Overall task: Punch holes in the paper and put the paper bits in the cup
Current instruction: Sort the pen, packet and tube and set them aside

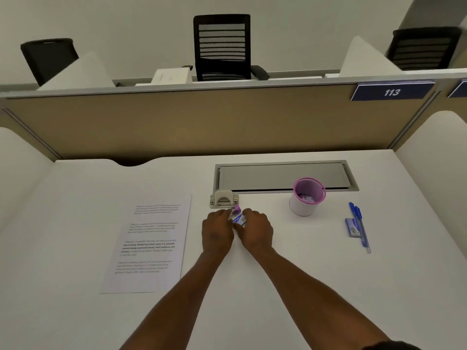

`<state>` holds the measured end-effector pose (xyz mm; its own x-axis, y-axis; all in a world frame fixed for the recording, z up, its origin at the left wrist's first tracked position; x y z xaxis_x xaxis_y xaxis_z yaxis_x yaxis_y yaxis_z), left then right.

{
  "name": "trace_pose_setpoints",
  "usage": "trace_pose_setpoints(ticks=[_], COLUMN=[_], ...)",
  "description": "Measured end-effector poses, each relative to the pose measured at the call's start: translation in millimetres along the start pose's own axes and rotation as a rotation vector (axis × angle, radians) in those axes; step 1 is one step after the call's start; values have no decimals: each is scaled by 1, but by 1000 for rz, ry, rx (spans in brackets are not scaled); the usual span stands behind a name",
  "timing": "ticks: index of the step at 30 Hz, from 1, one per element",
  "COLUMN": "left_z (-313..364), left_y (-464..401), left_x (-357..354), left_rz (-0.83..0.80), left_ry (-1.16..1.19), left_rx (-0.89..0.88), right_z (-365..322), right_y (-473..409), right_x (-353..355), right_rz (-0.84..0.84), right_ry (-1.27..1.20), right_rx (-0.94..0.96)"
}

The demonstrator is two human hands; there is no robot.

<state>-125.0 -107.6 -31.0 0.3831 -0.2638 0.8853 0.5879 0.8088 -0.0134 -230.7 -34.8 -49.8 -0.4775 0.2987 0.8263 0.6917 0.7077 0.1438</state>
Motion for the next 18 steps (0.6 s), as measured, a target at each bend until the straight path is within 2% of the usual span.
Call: trace_pose_setpoints(ticks=[4, 10, 12, 15, 18], left_z=[-4, 2, 11, 36, 68], left_y=[1, 18, 32, 60, 90], left_x=[-4, -17, -21, -29, -48], left_rz=[55, -9, 1, 21, -40], left_ry=[124, 277, 368, 571, 723], left_rx=[61, 150, 222, 330, 395], right_z=[5, 26, 45, 96, 156], right_y=[-1, 9, 20, 45, 65], right_x=[2, 8, 18, 31, 67], right_rz=[16, -3, 31, 21, 105], right_ry=[-21, -175, -359, -856, -1207], right_rx=[-4, -120, -180, -396, -576])
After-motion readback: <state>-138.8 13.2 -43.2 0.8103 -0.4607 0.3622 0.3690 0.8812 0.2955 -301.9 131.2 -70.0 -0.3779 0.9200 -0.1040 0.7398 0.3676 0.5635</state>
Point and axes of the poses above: each hand's wrist, its own y-axis away from the middle knuckle, its own x-axis out of the back of the hand, z = x × y, the point moved 9 cm from there along -y, towards the middle knuckle, and after that the axes turned 2 degrees about -y, right-handed, at the moved point
